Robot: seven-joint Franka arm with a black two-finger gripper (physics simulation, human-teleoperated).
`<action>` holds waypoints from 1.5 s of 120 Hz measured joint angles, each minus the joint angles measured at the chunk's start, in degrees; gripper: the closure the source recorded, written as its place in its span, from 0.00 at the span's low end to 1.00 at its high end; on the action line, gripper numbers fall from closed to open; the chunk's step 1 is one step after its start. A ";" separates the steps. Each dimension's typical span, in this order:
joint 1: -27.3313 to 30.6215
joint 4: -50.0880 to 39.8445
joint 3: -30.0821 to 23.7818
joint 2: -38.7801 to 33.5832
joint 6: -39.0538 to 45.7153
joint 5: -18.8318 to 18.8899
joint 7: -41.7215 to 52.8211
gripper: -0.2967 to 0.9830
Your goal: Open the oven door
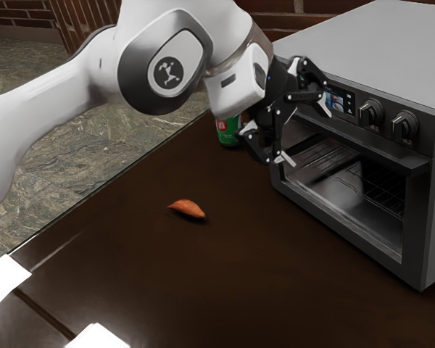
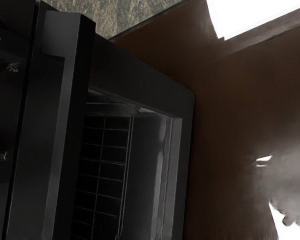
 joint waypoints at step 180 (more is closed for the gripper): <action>1.26 12.93 -0.09 14.33 -3.73 5.40 -2.82 0.22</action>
